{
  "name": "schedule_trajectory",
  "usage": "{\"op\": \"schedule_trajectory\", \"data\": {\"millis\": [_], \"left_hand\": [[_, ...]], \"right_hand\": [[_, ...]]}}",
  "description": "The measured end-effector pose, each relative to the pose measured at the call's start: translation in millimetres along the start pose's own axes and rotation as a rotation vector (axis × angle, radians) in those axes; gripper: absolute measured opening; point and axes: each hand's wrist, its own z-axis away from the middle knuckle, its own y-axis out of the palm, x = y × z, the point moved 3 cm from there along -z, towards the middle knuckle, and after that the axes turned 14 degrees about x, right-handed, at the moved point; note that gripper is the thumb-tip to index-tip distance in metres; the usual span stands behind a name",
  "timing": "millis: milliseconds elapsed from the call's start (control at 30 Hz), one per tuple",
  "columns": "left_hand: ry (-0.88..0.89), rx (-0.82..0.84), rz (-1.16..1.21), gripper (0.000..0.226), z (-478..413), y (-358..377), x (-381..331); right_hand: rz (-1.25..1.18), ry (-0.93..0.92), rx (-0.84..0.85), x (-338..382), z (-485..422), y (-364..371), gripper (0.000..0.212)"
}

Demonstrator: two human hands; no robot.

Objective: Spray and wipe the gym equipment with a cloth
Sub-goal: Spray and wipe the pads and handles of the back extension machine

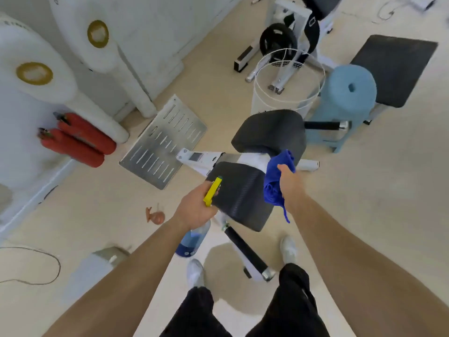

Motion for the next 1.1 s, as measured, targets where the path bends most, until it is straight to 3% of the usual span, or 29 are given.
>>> {"op": "schedule_trajectory", "data": {"millis": [300, 533, 800, 967, 1100], "left_hand": [[0.086, 0.166, -0.193, 0.042, -15.0, 3.0, 57.7], [0.118, 0.248, -0.297, 0.035, -22.7, 14.9, 78.7], [0.082, 0.256, -0.302, 0.025, -22.8, 18.7, 89.8], [0.11, 0.234, -0.208, 0.033, -22.9, 18.5, 106.1], [0.138, 0.184, -0.104, 0.037, -30.9, 15.9, 119.1]], "right_hand": [[-0.06, -0.12, -0.218, -57.8, 29.9, 22.8, 0.004], [0.171, -0.223, -0.161, -80.4, 34.0, 33.5, 0.007], [0.585, -0.432, -0.262, -89.9, 31.2, 48.2, 0.019], [0.953, -0.641, -0.236, -61.1, -23.0, 67.4, 0.04], [1.417, -0.565, -0.129, -61.0, -66.2, 90.0, 0.044]]}}
